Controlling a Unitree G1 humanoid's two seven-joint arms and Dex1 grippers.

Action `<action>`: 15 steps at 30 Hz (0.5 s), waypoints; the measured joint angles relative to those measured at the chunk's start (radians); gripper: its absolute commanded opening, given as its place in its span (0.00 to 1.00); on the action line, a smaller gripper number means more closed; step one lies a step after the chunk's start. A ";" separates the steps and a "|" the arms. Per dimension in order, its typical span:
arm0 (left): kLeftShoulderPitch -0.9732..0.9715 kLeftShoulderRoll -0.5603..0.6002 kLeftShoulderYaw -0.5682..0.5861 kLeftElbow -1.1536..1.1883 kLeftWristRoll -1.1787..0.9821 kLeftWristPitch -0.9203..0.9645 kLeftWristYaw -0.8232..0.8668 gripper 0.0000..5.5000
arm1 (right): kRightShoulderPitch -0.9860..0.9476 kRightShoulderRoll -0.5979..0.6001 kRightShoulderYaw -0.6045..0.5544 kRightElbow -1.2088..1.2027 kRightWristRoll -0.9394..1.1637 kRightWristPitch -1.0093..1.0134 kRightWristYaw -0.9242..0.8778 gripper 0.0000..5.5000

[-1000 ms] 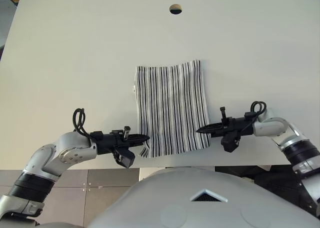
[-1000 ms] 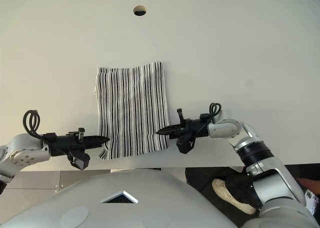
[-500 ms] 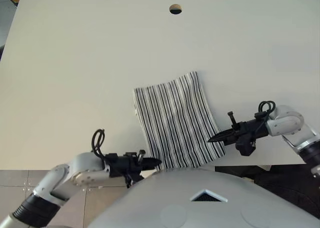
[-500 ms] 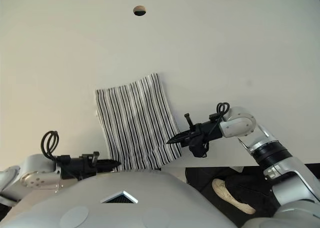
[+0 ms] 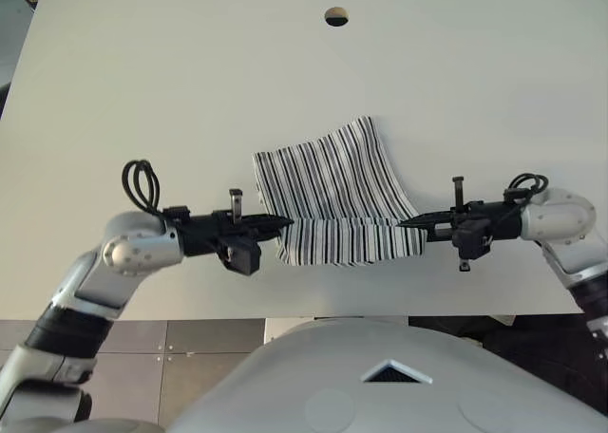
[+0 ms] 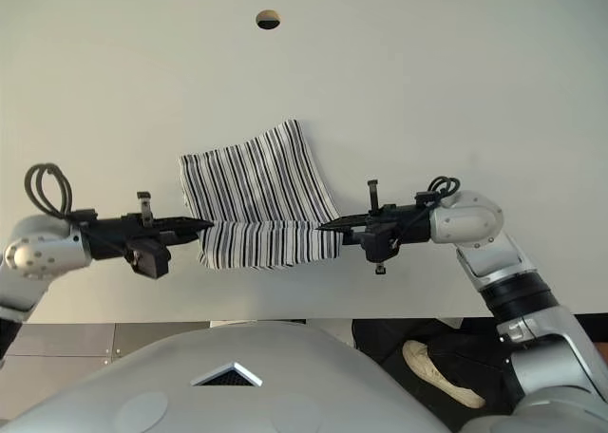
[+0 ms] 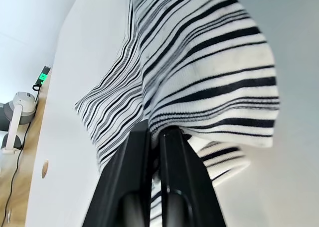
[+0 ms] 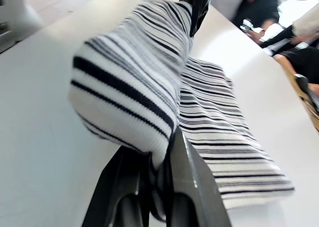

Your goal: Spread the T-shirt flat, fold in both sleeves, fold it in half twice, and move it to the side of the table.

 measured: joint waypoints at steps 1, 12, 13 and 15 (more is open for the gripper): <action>-0.008 -0.009 -0.004 0.007 -0.011 0.000 -0.008 0.02 | 0.000 0.000 -0.014 -0.009 0.003 0.018 -0.002 0.03; -0.040 -0.097 -0.048 0.031 -0.310 0.268 -0.179 0.02 | -0.133 0.091 -0.114 -0.073 0.181 0.671 -0.050 0.03; -0.042 -0.104 -0.046 0.030 -0.315 0.281 -0.180 0.02 | -0.147 0.100 -0.114 -0.064 0.179 0.710 -0.051 0.03; -0.046 -0.122 -0.038 0.024 -0.337 0.309 -0.184 0.02 | -0.170 0.122 -0.114 -0.046 0.170 0.779 -0.050 0.03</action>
